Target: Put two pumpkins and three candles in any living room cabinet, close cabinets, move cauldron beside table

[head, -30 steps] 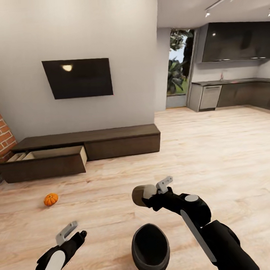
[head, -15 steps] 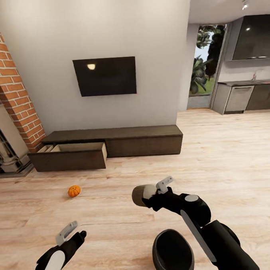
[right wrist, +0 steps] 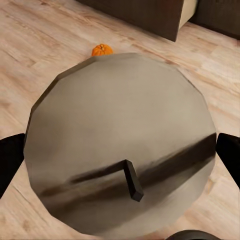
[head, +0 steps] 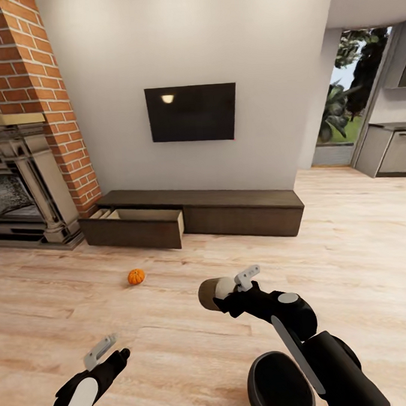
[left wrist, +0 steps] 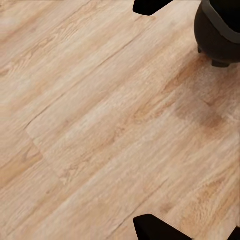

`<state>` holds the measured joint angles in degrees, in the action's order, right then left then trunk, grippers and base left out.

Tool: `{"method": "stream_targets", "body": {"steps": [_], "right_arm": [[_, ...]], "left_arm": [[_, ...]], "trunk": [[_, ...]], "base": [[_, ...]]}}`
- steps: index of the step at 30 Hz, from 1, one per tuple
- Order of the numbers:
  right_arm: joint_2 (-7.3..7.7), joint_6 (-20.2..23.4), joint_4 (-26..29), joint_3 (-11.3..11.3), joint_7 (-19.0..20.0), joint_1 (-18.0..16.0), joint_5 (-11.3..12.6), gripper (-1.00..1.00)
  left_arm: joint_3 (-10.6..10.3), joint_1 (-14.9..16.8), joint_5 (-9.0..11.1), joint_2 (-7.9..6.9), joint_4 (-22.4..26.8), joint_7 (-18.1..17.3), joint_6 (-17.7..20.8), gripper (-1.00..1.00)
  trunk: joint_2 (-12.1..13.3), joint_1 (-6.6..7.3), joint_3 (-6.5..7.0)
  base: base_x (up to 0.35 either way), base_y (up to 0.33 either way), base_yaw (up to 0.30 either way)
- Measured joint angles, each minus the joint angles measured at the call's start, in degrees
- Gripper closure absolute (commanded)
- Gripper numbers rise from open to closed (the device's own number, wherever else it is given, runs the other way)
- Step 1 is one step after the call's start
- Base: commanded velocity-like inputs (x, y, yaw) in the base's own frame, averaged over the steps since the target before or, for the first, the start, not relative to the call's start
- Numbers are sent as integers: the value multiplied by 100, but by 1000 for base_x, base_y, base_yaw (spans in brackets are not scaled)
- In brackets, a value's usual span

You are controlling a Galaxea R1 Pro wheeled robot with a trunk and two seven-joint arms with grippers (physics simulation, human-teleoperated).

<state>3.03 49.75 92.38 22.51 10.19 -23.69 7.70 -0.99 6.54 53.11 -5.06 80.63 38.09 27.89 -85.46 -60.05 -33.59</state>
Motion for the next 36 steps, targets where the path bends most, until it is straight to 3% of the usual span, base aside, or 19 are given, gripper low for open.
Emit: {"method": "stream_targets", "body": {"steps": [18,36], "right_arm": [[0,0,0,3,0,0,1,100],[1,-2,0,-3,0,0,1,100]], "left_arm": [[-2,0,-2,0,0,0,1,-100],[-12,0,-2,1,1,1,2,-100]], "trunk": [[0,1,0],[0,3,0]], "base": [[28,11,286],[275,116,286]]}}
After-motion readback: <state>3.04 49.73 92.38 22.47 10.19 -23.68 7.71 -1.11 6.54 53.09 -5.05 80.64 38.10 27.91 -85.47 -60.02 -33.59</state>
